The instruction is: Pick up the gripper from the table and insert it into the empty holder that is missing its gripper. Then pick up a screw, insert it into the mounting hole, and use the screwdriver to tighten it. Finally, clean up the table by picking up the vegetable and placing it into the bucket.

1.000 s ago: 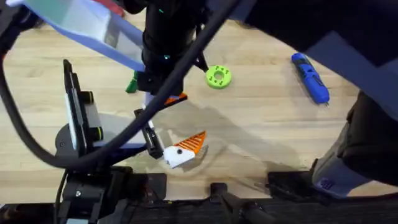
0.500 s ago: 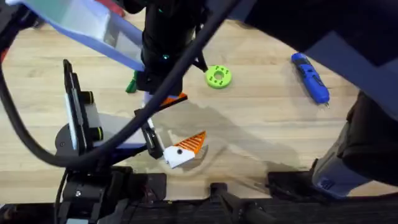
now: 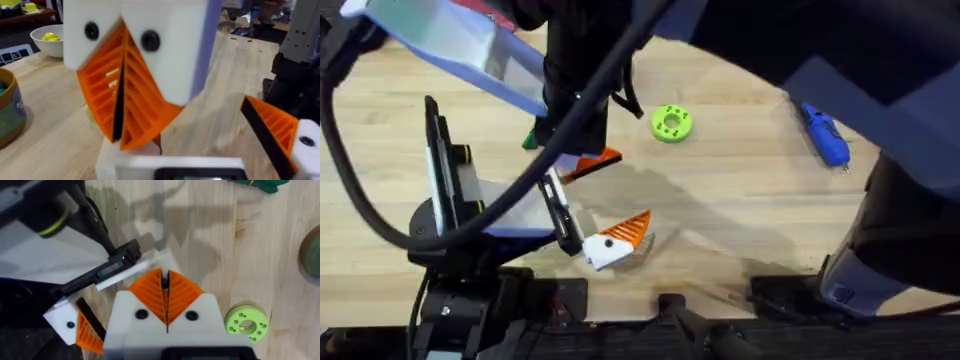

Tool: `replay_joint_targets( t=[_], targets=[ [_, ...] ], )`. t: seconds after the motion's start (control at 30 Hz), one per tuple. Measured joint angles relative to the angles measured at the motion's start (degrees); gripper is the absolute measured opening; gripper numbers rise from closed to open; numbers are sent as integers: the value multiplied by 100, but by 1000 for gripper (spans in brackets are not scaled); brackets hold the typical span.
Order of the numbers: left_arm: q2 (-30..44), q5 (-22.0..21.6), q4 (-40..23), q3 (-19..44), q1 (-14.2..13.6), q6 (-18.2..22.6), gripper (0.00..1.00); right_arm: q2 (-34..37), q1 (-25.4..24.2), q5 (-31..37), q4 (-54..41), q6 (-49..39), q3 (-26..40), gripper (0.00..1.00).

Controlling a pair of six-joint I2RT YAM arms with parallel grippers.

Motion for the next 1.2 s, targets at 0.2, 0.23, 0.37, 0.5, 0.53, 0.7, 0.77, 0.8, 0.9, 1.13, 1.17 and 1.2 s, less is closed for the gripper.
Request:
replay_joint_targets(
  t=[0.2, 0.23, 0.37, 0.5, 0.53, 0.7, 0.77, 0.8, 0.9, 1.13, 1.17, 1.2],
  targets=[
    [0, 17, 0, 0, 0, 4, 988, 0, 2, 15, -65, 85, 2, 483],
    [-9, 14, 4, 0, 2, 19, 988, -11, -3, 49, -119, 86, 2, 647],
    [-13, 22, 5, 0, 0, 70, 987, -86, -60, 169, -138, 179, 2, 988],
    [-13, 22, 4, 0, 0, 92, 988, -425, -99, 144, 70, 589, 2, 992],
    [-13, 24, 4, 0, 0, 92, 988, -561, -120, 151, 118, 729, 0, 992],
    [-13, 22, 4, 0, 0, 92, 988, -1293, -297, 540, 257, 1429, -104, 992],
    [-13, 22, 4, 0, 0, 92, 988, -1637, -376, 725, 440, 1667, -411, 992],
    [-13, 24, 4, 0, 0, 92, 988, -1822, -411, 789, 597, 1775, -670, 992],
    [-13, 24, 4, 0, 0, 92, 988, -2386, -586, 886, 1111, 2146, -1692, 994],
    [-13, 24, 4, 0, 0, 92, 988, -3481, -1932, 986, 1203, 3080, -3379, 993],
    [-13, 22, 4, 0, 0, 92, 988, -3645, -2178, 1005, 1116, 3167, -3519, 993],
    [-13, 22, 4, 0, 0, 92, 988, -3791, -2400, 1030, 1010, 3227, -3622, 993]
  ],
)
